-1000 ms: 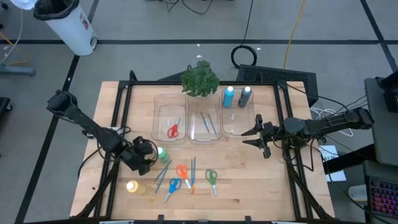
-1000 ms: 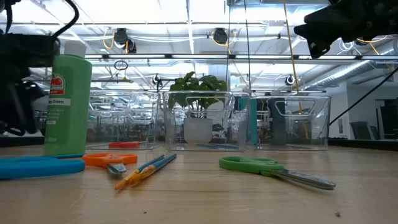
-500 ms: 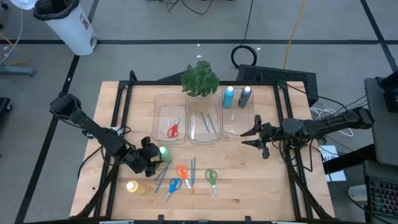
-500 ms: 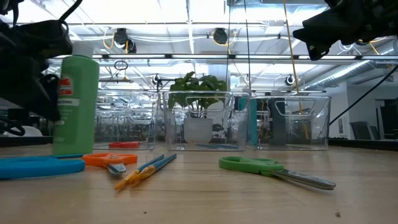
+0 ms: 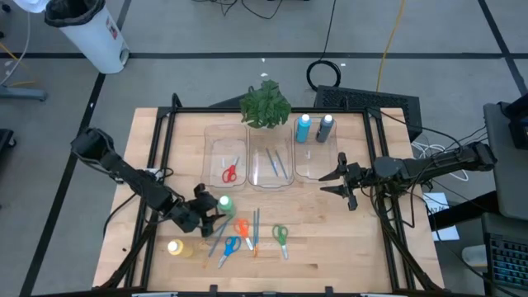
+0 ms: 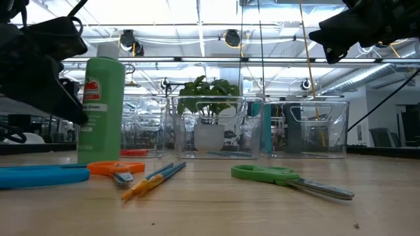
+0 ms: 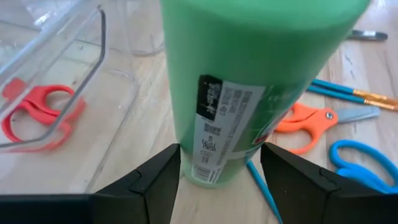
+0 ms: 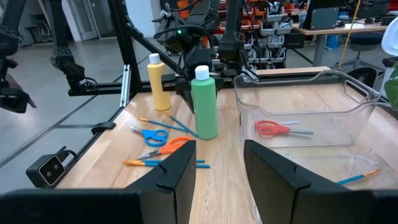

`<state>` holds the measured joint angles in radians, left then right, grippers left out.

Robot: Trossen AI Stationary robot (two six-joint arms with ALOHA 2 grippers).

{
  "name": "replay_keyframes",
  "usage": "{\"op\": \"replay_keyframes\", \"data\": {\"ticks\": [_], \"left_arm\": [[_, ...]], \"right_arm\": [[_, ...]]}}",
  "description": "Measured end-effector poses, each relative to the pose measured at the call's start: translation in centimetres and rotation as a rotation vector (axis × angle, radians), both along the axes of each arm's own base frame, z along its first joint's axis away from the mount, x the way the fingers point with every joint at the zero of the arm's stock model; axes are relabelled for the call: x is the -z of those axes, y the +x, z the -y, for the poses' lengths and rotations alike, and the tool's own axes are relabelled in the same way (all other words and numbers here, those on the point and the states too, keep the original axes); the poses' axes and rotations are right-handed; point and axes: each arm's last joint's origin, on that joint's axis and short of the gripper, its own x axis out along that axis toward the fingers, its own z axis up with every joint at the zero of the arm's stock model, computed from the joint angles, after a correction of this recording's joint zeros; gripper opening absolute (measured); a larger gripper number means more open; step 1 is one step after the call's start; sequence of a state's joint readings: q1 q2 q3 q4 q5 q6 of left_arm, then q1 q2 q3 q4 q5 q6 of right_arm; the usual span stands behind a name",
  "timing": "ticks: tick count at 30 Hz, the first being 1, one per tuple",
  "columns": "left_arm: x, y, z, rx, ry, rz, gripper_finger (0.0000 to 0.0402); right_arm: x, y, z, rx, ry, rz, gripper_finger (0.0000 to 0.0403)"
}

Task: Pick & Place Paint Supplies
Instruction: Put the green paint bottle into the right transparent bin

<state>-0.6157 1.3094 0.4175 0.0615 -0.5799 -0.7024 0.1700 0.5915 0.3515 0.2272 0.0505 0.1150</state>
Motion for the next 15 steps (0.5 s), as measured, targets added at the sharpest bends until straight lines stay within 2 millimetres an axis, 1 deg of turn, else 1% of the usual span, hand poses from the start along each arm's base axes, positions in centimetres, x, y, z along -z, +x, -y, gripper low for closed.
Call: {"op": "replay_keyframes", "data": {"ticks": [7,12,15], "left_arm": [[0.1,0.6,-1.1,-0.098,-0.044,0.005,0.023],[0.1,0.9,-1.6,-0.1,-0.041,-0.006,0.0231],[0.0,1.1,-1.8,-0.108,-0.048,0.004,0.0242]], "right_arm": [[0.0,0.0,0.0,-0.001,-0.004,0.0,0.0125],[0.0,0.0,0.0,-0.001,-0.004,0.001,0.0125],[0.0,0.0,0.0,-0.001,-0.005,0.001,0.0125]]}}
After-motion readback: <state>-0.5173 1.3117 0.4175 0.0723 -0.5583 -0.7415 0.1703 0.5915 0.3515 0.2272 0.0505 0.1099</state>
